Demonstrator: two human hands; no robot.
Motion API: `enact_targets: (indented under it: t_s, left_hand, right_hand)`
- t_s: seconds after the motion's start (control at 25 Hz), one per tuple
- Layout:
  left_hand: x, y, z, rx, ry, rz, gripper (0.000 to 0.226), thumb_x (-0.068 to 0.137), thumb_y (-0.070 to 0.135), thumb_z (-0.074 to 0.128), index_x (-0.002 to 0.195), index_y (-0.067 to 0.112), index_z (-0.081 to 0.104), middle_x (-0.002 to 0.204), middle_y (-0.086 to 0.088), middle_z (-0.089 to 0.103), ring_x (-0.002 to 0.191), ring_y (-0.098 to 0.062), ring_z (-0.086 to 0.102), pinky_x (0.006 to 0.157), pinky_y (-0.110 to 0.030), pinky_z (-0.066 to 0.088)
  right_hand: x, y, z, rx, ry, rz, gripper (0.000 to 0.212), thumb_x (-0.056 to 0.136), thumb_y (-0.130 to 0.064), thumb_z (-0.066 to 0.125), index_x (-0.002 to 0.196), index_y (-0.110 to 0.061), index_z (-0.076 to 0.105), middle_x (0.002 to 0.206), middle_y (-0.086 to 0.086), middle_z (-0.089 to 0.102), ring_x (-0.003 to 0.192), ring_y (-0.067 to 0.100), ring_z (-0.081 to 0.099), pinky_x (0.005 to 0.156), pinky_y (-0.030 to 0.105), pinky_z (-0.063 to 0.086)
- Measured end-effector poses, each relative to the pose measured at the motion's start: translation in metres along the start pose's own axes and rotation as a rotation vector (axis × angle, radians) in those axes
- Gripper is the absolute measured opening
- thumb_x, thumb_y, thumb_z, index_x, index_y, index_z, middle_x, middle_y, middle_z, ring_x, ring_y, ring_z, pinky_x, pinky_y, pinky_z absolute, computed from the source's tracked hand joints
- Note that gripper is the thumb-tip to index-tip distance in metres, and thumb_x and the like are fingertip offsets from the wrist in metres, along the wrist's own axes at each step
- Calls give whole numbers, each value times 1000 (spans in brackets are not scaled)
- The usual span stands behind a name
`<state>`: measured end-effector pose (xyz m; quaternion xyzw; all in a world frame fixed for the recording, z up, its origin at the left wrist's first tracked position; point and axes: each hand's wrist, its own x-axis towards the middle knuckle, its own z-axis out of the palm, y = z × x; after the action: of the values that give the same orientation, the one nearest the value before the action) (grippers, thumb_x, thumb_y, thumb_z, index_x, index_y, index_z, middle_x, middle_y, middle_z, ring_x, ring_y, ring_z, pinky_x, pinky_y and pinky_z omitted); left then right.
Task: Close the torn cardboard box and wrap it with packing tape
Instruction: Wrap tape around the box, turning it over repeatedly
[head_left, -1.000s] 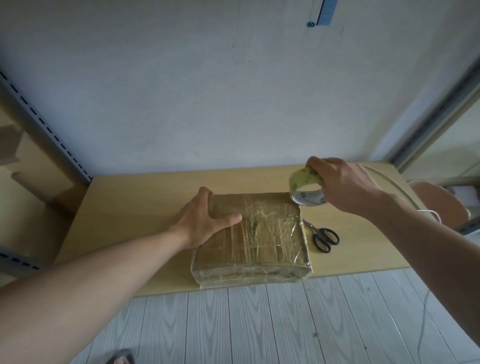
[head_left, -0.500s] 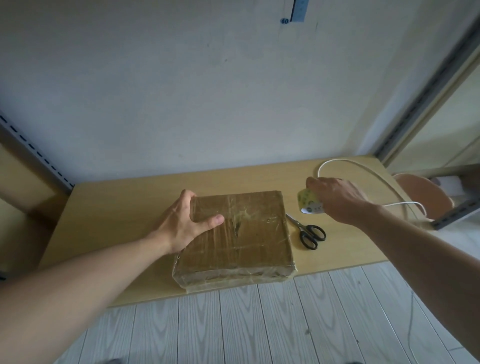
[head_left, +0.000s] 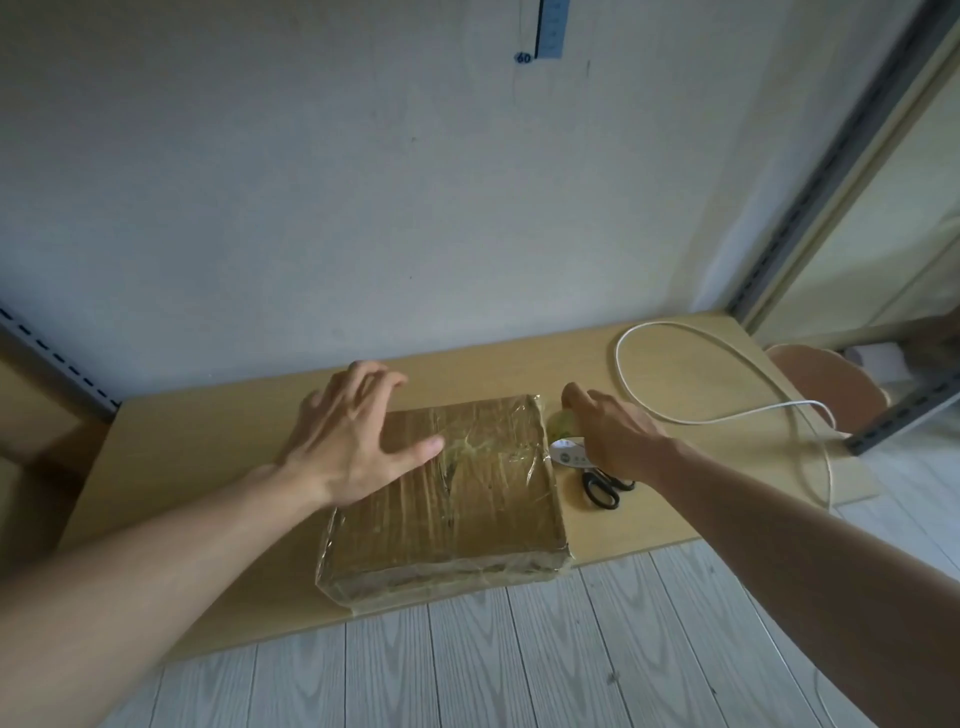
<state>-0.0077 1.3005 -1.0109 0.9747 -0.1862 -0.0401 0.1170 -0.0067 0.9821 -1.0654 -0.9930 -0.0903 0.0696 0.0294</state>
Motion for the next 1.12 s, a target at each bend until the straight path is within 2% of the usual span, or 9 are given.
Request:
enact_targets:
  t_s: [0.12,0.24,0.4,0.6,0.68,0.76,0.84,0.96,1.12]
  left_hand:
    - [25,74,4,-21,-165,-88,117,70,96,39,156,18,22,164,-9,21,149,-31,26,115,-75,12]
    - [45,134,26,118,-312,-175,119,72,87,54,158,15,13,165,-16,14,152,-37,13,110,-79,-4]
    - [52,144,37,63,-236,-257,88,79,53,68,148,14,28,149,-14,34,143,-38,28,112,-77,5]
    - [41,105,2,-324,-40,-215,76,66,52,74,129,20,45,128,-5,51,122,-28,49,115,-63,24]
    - [31,78,-24,-672,43,-166,73,55,46,75,119,21,51,113,-1,62,102,-18,60,98,-43,47]
    - [16,49,-41,-925,38,-92,73,52,39,79,116,17,54,99,-1,67,83,-11,65,78,-29,53]
    - [2,17,-53,-1054,40,-48,76,50,41,78,116,13,53,95,-4,65,83,-11,65,74,-25,53]
    - [-6,-18,-68,-1032,-14,-134,70,56,40,71,118,17,48,106,-8,59,101,-19,61,88,-34,49]
    - [-7,-32,-72,-614,83,-279,66,67,50,59,126,32,38,116,-1,61,100,-21,62,85,-38,54]
  right_hand:
    - [-6,-3,6,291,-13,61,43,89,-15,60,125,-12,37,108,14,57,83,31,56,68,42,50]
    - [-13,-5,11,277,-14,84,42,90,-22,63,121,-18,36,107,8,55,85,28,56,68,41,51]
    - [-18,9,3,230,70,129,48,85,-5,65,121,-19,38,105,6,57,81,26,56,58,38,46]
    - [-17,-4,-27,478,334,100,33,82,4,46,109,-15,51,89,10,63,74,31,58,60,41,51]
    - [-9,-26,-52,605,477,105,30,82,1,48,105,-17,55,82,5,66,70,26,59,59,33,47]
    - [-1,-53,-77,723,559,103,27,84,-1,50,102,-20,56,80,1,66,70,17,60,56,27,46]
    - [5,-82,-92,779,567,51,23,88,-4,50,105,-19,55,85,1,66,73,17,59,56,25,46]
    - [12,-124,-96,816,536,-104,17,92,-5,48,105,-15,52,89,3,65,77,17,60,58,32,49]
    - [28,-169,-104,815,550,-175,25,89,0,47,108,-17,47,90,1,66,78,9,60,57,27,52]
